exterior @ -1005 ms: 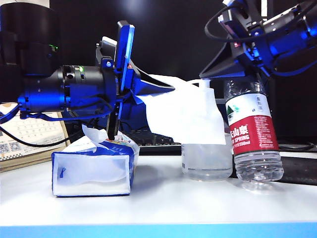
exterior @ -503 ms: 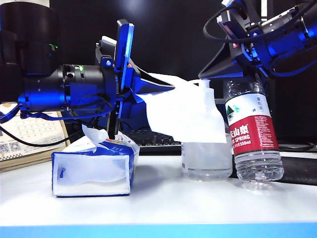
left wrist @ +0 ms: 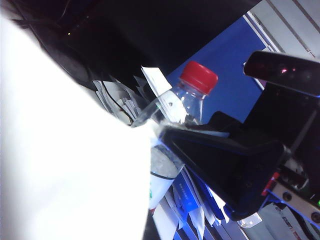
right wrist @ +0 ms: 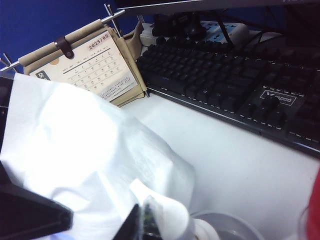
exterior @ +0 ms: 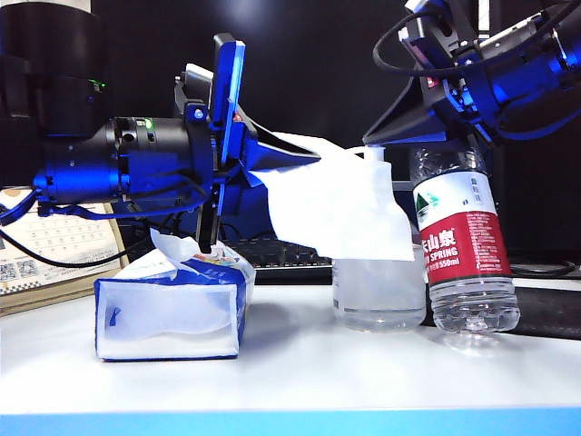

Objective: Pull out a tissue from the tissue dispenser, then press the switch of the alcohol sanitizer bottle to drop some sanitizer on the paper tissue, and finally place the treated tissue on the table.

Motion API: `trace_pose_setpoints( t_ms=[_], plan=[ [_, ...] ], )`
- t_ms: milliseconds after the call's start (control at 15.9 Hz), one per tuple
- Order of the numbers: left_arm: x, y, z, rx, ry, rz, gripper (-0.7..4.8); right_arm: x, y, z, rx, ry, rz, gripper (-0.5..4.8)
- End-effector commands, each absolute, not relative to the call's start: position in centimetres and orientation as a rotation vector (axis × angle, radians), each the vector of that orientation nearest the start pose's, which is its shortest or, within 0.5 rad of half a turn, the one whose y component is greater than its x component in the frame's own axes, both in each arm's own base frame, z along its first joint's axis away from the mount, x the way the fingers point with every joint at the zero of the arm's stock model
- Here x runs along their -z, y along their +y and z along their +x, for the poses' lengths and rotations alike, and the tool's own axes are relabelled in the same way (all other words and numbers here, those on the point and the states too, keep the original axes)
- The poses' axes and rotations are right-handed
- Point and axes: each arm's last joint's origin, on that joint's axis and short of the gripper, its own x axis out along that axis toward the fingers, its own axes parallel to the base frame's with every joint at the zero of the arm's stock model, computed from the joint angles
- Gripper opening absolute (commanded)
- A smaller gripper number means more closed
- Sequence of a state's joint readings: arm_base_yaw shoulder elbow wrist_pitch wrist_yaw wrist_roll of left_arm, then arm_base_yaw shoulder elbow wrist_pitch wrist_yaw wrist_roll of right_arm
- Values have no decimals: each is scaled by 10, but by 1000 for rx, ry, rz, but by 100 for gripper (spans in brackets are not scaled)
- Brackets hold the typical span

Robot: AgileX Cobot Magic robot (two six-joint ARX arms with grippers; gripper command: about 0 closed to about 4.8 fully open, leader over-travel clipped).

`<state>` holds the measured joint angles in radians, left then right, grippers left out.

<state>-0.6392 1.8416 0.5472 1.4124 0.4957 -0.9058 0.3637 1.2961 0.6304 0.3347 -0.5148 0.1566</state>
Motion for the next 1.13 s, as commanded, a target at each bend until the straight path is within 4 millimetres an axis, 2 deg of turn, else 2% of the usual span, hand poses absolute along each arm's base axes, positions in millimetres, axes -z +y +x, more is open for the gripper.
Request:
trace_pose_setpoints(
  t_ms=[63, 377, 503, 754, 1131],
  plan=[
    [-152, -195, 239, 1125, 371, -798, -6, -210, 107, 240, -830, 524, 171, -5],
    [-152, -195, 239, 1125, 370, -798, -6, -215, 107, 240, -853, 478, 168, -5],
    [-152, -195, 239, 1123, 369, -798, -6, -227, 107, 235, -910, 425, 172, -5],
    [-152, -192, 242, 1089, 351, -790, -6, -250, 103, 226, -895, 302, 157, -5],
    [-148, -184, 249, 1025, 357, -770, -6, -251, 103, 230, -855, 253, 141, -5]
  ],
)
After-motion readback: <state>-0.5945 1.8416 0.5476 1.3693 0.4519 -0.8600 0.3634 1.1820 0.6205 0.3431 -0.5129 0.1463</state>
